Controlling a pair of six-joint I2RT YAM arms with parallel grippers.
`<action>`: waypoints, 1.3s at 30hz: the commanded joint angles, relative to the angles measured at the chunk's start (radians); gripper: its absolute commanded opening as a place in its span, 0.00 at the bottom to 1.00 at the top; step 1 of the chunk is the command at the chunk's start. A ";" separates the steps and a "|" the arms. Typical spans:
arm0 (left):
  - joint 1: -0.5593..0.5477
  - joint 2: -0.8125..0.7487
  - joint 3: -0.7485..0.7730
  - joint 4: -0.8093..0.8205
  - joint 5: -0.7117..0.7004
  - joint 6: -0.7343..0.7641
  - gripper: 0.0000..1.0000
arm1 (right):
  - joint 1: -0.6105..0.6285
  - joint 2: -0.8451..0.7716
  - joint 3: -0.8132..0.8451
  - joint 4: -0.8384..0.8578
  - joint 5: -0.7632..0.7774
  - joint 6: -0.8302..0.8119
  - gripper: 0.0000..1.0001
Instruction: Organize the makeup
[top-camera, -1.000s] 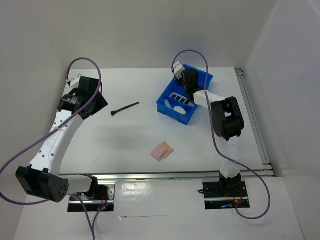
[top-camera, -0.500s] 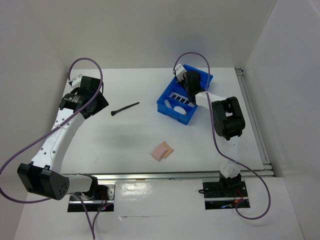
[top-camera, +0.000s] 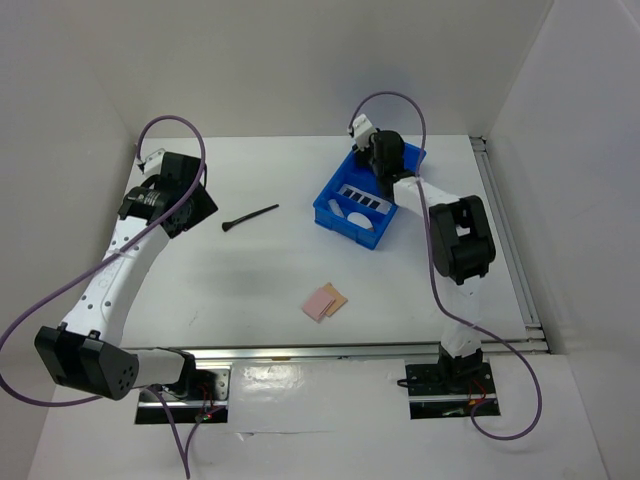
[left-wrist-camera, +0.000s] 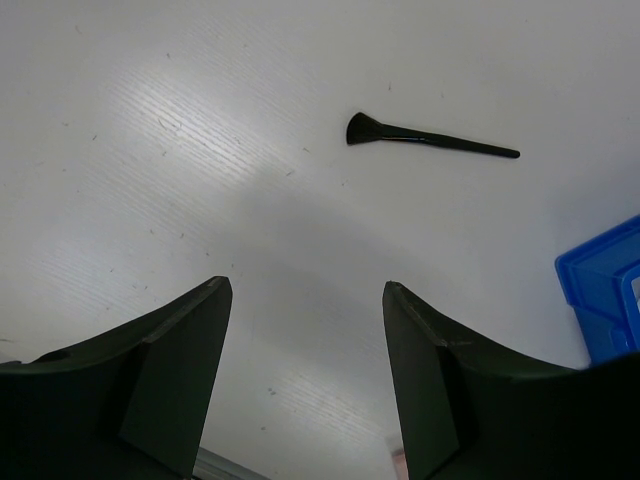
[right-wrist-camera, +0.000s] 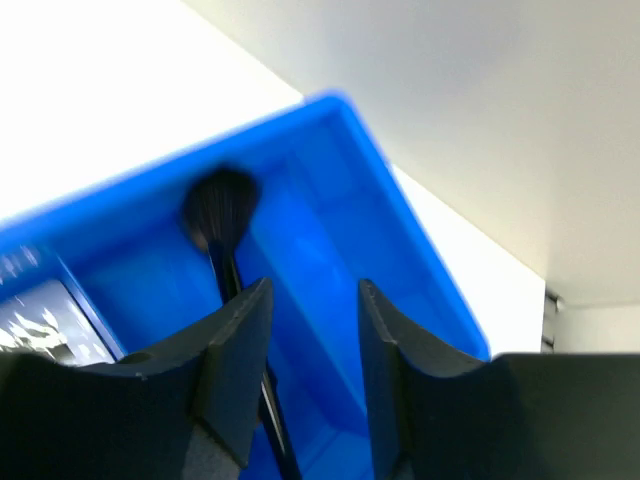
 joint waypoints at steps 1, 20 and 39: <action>0.004 -0.011 0.017 0.006 0.004 0.000 0.75 | 0.038 -0.093 0.125 -0.073 -0.041 0.080 0.45; 0.013 -0.111 -0.012 -0.037 -0.068 -0.023 0.75 | 0.394 0.310 0.720 -0.493 -0.418 0.427 0.84; 0.013 -0.120 -0.034 -0.048 -0.089 -0.005 0.75 | 0.403 0.495 0.759 -0.513 -0.582 0.624 0.87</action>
